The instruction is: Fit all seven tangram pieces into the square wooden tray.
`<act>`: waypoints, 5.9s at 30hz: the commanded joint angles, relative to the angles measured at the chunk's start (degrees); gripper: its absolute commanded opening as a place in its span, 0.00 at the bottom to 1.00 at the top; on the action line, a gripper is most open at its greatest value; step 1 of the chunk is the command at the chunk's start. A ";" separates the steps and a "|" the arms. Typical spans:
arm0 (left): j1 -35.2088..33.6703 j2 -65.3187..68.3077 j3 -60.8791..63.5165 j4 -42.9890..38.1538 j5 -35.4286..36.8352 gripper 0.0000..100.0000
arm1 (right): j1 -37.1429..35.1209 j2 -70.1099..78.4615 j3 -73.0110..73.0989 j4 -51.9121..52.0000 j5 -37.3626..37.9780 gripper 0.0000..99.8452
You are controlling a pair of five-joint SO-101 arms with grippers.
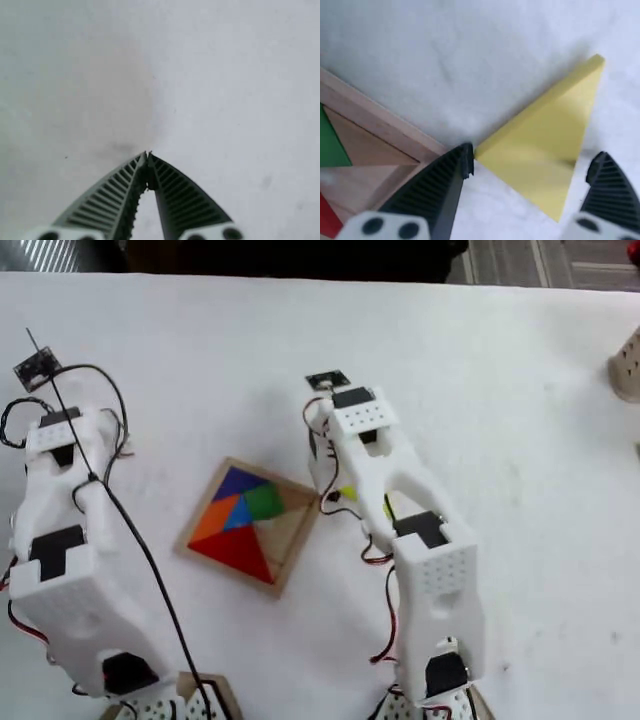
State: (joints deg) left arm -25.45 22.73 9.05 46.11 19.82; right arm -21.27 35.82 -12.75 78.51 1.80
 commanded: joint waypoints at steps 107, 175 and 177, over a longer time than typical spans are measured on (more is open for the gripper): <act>0.22 -0.31 -3.34 -2.29 0.44 0.02 | 0.57 -69.32 73.32 -20.35 20.04 0.31; -0.04 -0.31 -3.16 -1.05 -2.20 0.02 | 9.45 -43.30 58.02 -22.55 35.08 0.23; -0.04 -0.31 -3.16 -1.05 -2.29 0.02 | 9.45 -43.21 57.93 -22.55 35.08 0.22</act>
State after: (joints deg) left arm -25.45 22.73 9.05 45.14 18.24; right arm -13.10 -7.08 46.33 56.35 36.18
